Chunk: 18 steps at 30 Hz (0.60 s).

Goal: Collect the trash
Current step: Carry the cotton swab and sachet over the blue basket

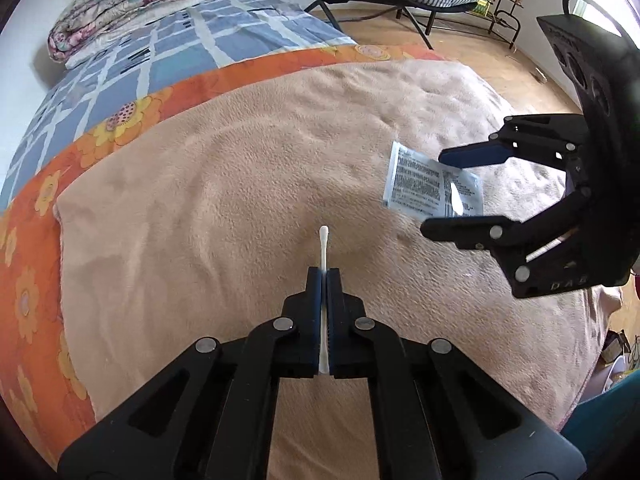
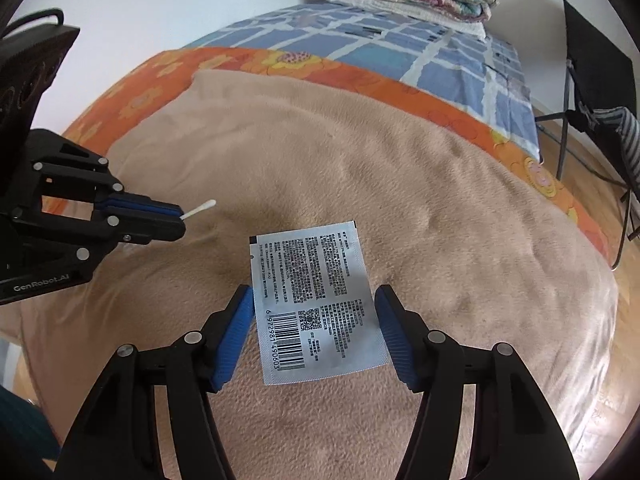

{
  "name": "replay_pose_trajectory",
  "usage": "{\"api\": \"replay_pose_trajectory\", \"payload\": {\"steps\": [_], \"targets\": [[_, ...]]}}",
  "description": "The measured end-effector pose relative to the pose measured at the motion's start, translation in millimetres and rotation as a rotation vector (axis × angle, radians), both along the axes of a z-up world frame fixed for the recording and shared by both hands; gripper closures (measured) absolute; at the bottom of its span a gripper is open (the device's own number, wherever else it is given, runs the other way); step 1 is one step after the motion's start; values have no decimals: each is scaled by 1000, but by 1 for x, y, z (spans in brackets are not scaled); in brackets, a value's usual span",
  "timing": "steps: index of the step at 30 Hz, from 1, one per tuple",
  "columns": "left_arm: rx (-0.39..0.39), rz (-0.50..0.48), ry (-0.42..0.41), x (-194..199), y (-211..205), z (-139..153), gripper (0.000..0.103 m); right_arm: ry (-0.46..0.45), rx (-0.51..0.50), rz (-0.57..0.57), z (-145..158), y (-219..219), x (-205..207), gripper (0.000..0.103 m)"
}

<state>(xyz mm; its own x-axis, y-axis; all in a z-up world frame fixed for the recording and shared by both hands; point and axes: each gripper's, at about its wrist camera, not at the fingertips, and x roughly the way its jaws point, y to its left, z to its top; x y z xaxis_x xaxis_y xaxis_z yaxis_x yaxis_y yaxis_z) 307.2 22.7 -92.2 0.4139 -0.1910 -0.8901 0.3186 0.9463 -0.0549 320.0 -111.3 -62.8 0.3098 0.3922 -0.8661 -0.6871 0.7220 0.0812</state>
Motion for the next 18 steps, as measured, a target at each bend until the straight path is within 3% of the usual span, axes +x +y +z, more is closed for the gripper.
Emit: {"api": "replay_pose_trajectory", "payload": {"steps": [7, 18], "targets": [[-28, -1, -26, -36, -5, 24, 103, -31, 19, -14, 28, -11, -30, 42], [-53, -12, -68, -135, -20, 65, 103, -43, 64, -5, 78, -31, -124, 42]]}}
